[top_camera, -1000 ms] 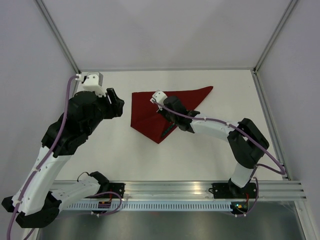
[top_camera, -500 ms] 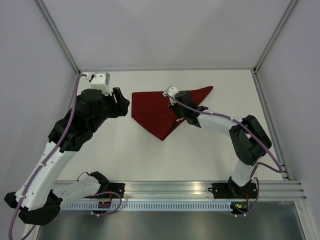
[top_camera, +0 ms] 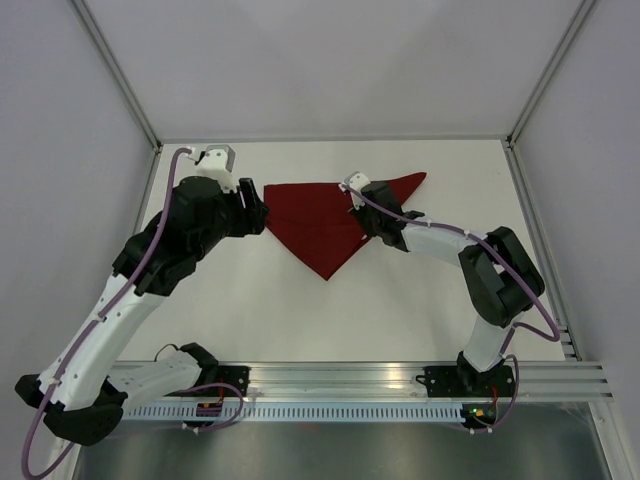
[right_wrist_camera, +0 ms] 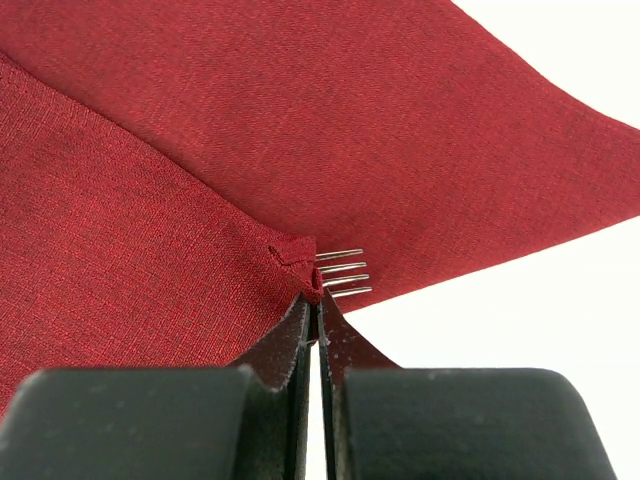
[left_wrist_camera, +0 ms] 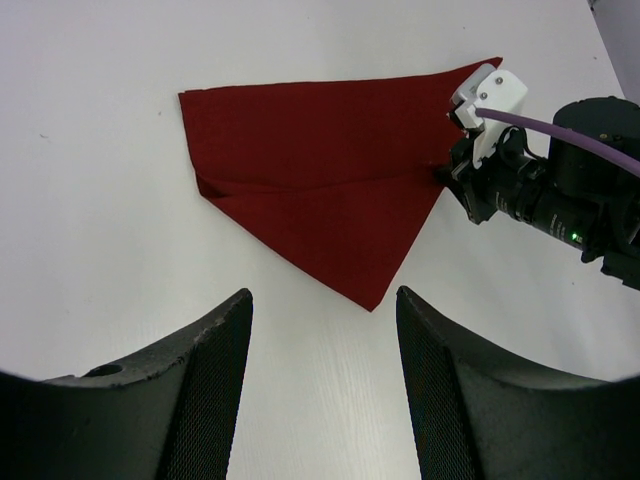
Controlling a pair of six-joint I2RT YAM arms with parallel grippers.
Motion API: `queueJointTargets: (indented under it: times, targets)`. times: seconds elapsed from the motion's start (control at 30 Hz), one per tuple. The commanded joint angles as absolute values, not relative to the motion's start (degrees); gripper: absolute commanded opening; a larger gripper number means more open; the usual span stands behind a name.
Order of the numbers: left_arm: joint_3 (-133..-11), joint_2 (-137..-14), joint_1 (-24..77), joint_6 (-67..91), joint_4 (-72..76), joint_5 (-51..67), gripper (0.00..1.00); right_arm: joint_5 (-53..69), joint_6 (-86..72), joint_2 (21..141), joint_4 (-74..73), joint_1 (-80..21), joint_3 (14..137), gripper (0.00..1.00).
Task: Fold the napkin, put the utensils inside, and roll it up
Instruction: Fold the napkin at the center of the board.
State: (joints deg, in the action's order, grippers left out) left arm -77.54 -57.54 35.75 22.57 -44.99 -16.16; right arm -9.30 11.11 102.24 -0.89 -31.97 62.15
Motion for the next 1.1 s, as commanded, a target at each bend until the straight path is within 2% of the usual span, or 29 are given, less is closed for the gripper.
queueJointTargets:
  times: [0.0,0.23,0.3,0.43,0.53,0.8,1.07]
  targets:
    - [-76.9,-57.8,35.9,23.6,-41.9,-13.9,0.64,-8.5,10.0,102.8,0.2,-31.3,61.9,0.06]
    - [-74.0,-59.0,35.9,24.3,-40.3,-12.0,0.64,-8.2,9.6,103.6,-1.3,-30.9,62.8,0.11]
    - [-73.6,-59.2,35.9,24.3,-40.0,-11.6,0.64,-8.1,9.2,103.6,-1.9,-30.6,63.0,0.19]
    - [-71.8,-59.9,35.9,25.0,-38.7,-9.9,0.65,-7.6,8.8,104.1,-3.5,-29.4,65.2,0.43]
    - [-69.7,-60.7,35.9,25.8,-37.1,-8.5,0.65,-7.0,8.4,104.4,-5.2,-28.1,68.1,0.52]
    - [-66.4,-62.3,35.8,26.4,-33.5,-6.8,0.65,-0.2,4.1,108.1,-14.0,-17.9,78.6,0.59]
    - [-62.3,-64.2,35.9,27.4,-29.5,-3.9,0.65,12.6,-5.3,119.5,-23.1,-4.9,93.4,0.63]
